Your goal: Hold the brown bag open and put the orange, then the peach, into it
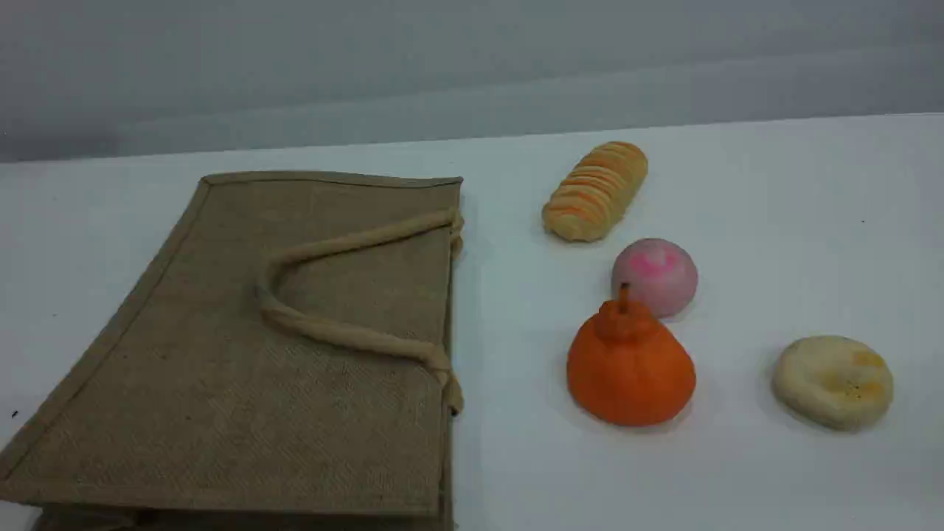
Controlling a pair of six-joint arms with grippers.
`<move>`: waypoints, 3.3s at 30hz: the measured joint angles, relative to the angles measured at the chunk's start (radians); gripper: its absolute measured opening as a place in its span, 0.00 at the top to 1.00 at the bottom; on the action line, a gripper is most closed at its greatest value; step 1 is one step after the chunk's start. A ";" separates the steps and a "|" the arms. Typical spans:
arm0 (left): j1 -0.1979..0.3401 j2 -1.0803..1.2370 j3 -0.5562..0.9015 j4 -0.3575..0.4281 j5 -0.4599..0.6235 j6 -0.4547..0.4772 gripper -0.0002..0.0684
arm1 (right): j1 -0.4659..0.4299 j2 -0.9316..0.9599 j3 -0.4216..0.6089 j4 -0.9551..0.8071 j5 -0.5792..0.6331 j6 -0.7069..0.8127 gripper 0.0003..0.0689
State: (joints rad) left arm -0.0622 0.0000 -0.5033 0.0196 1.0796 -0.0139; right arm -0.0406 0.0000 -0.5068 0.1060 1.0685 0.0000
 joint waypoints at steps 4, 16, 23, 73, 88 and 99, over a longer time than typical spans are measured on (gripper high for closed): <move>0.000 0.000 0.000 0.000 0.000 -0.002 0.46 | 0.000 0.000 0.000 0.000 0.000 0.000 0.42; 0.000 0.000 0.000 0.000 -0.001 -0.002 0.46 | 0.000 0.000 0.000 0.000 0.000 0.000 0.42; 0.000 0.000 0.000 0.000 -0.001 -0.002 0.46 | 0.000 0.000 0.000 0.000 0.000 0.000 0.42; 0.000 0.647 -0.298 -0.132 -0.326 0.014 0.46 | 0.000 0.441 -0.028 0.444 -0.424 -0.335 0.42; -0.009 1.238 -0.309 -0.196 -0.580 0.094 0.46 | 0.001 1.061 -0.030 1.078 -0.570 -0.894 0.42; -0.114 1.531 -0.309 -0.207 -0.749 0.034 0.46 | 0.002 1.351 -0.090 1.259 -0.632 -1.084 0.42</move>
State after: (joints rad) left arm -0.1763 1.5309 -0.8127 -0.1871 0.3305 0.0201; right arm -0.0385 1.3506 -0.5969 1.3648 0.4369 -1.0842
